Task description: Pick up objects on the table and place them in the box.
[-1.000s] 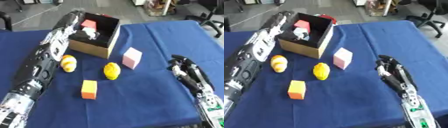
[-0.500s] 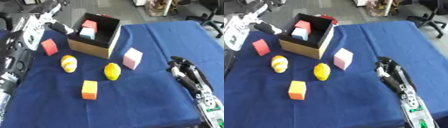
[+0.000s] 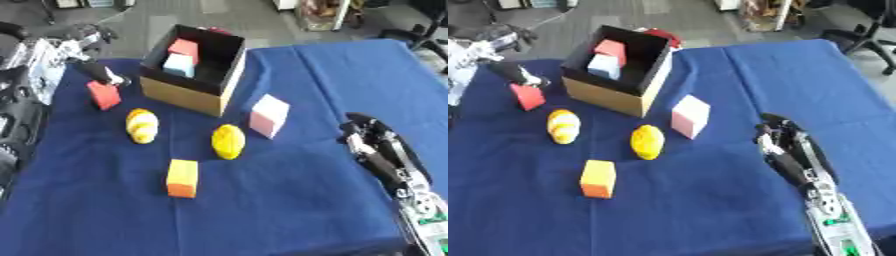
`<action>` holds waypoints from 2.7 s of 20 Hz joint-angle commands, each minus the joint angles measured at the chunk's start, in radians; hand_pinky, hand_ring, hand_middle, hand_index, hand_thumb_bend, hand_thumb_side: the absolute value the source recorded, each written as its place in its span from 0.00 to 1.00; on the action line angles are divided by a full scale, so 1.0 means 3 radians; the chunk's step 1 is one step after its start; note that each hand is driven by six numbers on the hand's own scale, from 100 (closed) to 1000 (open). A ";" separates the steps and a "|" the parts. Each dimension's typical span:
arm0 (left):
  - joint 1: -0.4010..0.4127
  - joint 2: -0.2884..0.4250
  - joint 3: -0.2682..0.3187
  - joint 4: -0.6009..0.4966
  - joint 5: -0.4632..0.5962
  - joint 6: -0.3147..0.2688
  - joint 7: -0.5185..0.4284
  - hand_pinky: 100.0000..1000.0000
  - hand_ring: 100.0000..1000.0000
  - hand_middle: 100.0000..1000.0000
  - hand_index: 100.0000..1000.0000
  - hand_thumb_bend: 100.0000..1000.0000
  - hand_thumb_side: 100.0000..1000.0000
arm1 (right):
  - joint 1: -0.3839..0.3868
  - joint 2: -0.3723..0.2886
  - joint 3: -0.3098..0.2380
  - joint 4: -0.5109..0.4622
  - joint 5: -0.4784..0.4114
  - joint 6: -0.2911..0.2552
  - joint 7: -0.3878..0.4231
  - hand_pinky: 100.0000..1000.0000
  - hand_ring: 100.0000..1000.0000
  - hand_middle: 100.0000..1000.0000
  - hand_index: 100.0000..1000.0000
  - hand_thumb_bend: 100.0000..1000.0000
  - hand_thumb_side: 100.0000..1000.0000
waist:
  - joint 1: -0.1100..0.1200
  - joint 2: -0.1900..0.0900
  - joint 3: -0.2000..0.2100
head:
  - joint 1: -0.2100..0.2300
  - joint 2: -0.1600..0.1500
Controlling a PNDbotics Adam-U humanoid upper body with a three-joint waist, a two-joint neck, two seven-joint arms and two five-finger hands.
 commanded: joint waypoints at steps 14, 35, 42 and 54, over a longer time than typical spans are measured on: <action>0.0108 0.0093 0.0173 0.0230 -0.0006 0.0570 0.0595 0.78 0.70 0.76 0.91 0.30 0.17 | -0.0049 -0.0059 -0.0030 -0.0029 0.0005 -0.0013 0.0004 0.71 0.58 0.63 0.80 0.00 0.34 | -0.0008 -0.0010 -0.0037 | 0.0036 -0.0057; 0.0172 0.0079 0.0169 0.0312 -0.0072 0.0883 0.0810 0.79 0.72 0.77 0.91 0.32 0.33 | -0.0102 -0.0062 -0.0036 -0.0031 -0.0020 -0.0017 0.0007 0.71 0.58 0.63 0.80 0.00 0.34 | -0.0028 0.0102 -0.0095 | 0.0006 -0.0130; 0.0180 0.0074 0.0173 0.0308 -0.0040 0.0908 0.0835 0.73 0.60 0.58 0.75 0.19 0.17 | -0.0103 -0.0058 -0.0039 -0.0029 -0.0020 -0.0017 0.0009 0.71 0.58 0.63 0.80 0.00 0.34 | -0.0031 0.0100 -0.0093 | -0.0002 -0.0135; -0.0001 0.0197 -0.0027 -0.0536 0.0549 0.0684 0.1219 0.69 0.53 0.46 0.65 0.00 0.07 | -0.0091 -0.0064 -0.0045 -0.0017 0.0003 -0.0015 0.0013 0.71 0.58 0.63 0.80 0.00 0.34 | -0.0013 0.0054 -0.0051 | -0.0027 -0.0121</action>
